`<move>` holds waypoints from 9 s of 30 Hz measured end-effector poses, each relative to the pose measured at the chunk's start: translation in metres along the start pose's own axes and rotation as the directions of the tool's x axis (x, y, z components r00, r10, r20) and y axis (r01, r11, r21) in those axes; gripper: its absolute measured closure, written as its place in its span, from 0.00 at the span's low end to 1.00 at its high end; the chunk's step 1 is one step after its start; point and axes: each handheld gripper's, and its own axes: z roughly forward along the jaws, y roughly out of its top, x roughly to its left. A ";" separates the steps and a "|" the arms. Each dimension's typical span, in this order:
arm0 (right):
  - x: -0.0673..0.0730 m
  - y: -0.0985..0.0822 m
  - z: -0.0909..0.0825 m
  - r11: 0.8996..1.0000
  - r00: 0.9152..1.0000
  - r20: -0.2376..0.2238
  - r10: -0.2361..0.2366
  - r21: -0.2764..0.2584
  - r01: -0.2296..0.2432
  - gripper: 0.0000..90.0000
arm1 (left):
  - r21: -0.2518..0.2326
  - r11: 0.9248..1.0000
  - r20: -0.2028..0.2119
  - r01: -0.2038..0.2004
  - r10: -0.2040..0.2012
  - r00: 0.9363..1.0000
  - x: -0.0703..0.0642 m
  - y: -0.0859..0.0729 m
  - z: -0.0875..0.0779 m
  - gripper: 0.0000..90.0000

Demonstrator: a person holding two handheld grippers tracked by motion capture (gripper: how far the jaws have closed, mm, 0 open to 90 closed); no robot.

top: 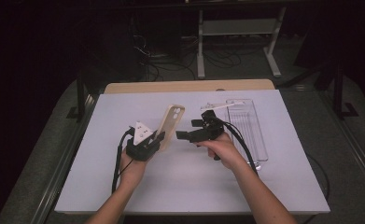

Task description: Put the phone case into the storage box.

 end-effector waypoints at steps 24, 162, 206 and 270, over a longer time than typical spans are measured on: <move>0.000 -0.005 0.014 0.991 0.992 -0.060 0.108 -0.069 -0.112 0.00 | -0.028 1.000 0.025 -0.001 0.002 1.000 -0.020 0.001 0.007 0.88; -0.046 0.083 -0.065 0.980 0.949 0.288 0.124 -0.187 -0.071 0.12 | 0.136 0.988 0.318 -0.067 0.021 0.948 0.053 -0.071 -0.038 0.00; -0.110 0.098 -0.105 0.991 0.731 0.670 0.129 -0.069 -0.111 0.12 | 0.150 0.987 0.320 -0.052 0.001 0.947 0.053 -0.071 -0.039 0.00; -0.160 0.076 -0.053 0.961 0.662 0.738 0.130 0.071 -0.268 0.05 | 0.180 0.980 0.345 -0.086 0.019 0.939 0.046 -0.073 -0.036 0.00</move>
